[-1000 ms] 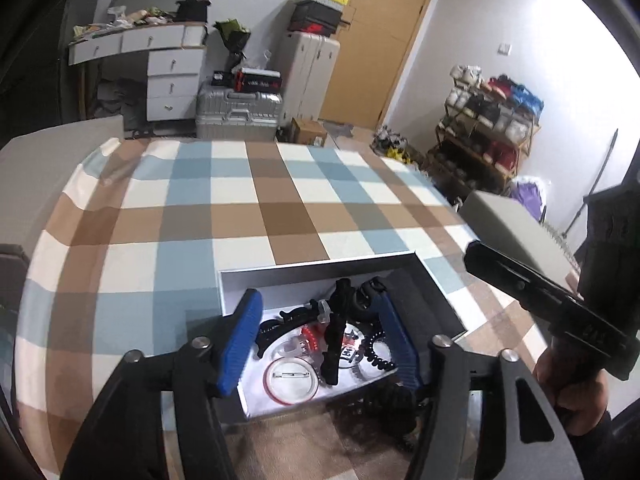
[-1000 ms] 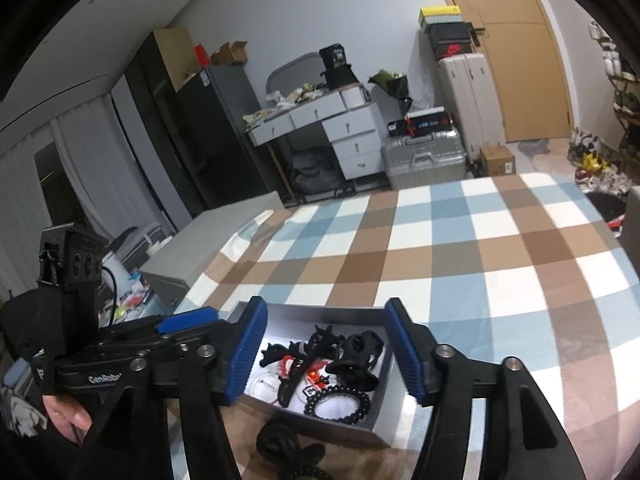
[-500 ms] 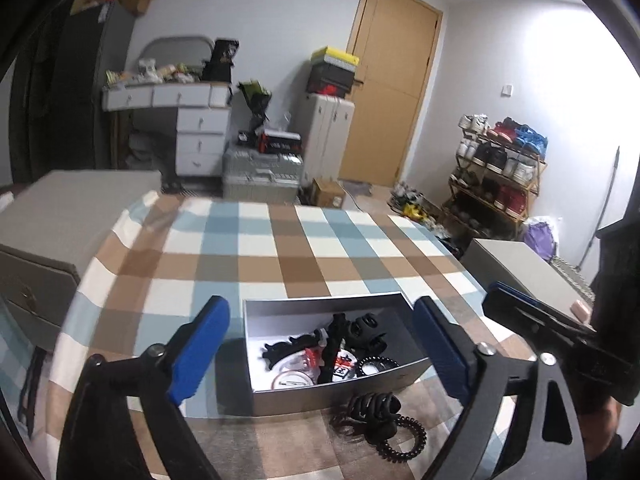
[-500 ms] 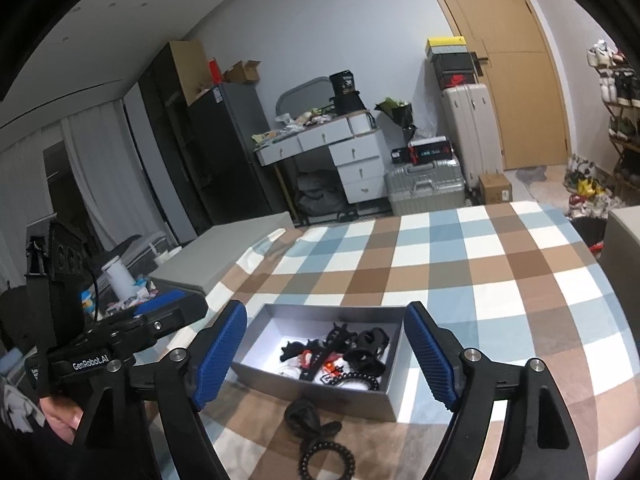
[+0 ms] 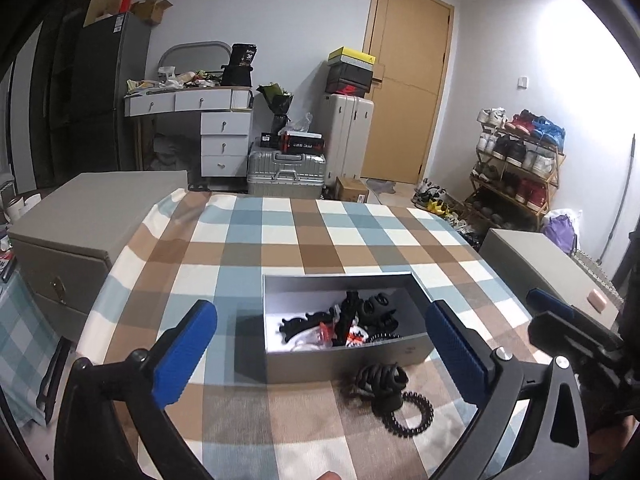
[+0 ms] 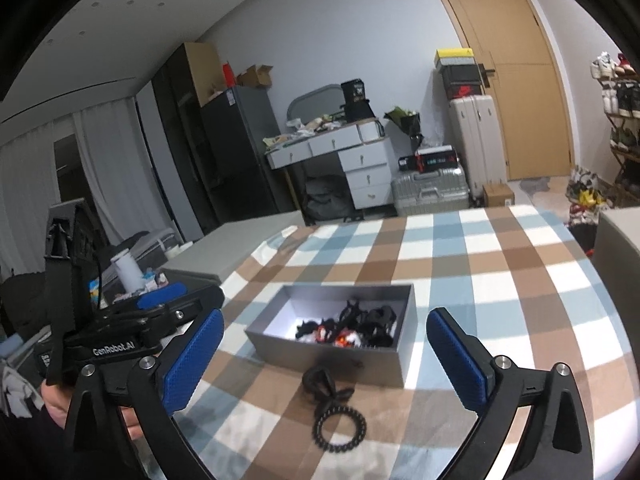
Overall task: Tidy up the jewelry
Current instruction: 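Withdraw both tools and move them toward the last claw clip and bracelet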
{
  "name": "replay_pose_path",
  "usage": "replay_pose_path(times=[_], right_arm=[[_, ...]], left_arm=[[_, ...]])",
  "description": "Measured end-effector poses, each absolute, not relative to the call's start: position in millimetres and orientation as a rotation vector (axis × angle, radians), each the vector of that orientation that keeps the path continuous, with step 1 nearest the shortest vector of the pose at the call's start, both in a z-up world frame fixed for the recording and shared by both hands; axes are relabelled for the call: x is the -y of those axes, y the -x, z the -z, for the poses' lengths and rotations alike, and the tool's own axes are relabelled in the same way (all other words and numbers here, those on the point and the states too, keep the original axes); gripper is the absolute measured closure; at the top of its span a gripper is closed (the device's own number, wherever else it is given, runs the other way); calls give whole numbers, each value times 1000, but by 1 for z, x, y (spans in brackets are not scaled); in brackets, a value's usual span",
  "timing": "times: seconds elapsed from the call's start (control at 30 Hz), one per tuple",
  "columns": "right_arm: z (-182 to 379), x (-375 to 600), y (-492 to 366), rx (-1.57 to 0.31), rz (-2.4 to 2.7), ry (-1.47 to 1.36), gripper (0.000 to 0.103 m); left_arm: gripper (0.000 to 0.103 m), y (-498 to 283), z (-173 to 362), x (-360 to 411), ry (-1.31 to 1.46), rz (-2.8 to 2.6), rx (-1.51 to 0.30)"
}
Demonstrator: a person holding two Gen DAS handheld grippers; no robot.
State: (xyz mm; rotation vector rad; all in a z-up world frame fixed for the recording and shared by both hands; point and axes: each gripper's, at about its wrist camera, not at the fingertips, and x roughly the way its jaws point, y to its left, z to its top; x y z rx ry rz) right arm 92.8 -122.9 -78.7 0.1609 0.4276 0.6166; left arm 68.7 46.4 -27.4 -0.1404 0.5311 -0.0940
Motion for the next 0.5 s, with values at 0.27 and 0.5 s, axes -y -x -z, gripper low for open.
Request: replay_pose_path(times=[0.27,0.5], right_arm=[[121,106,-84,-567,-555,1,0],[152,106,-86,-682,-520,54,0]], left_arm=[[1,-48,42,-47,145,67,-560],[1,-41,64,-56,180,51,-627]])
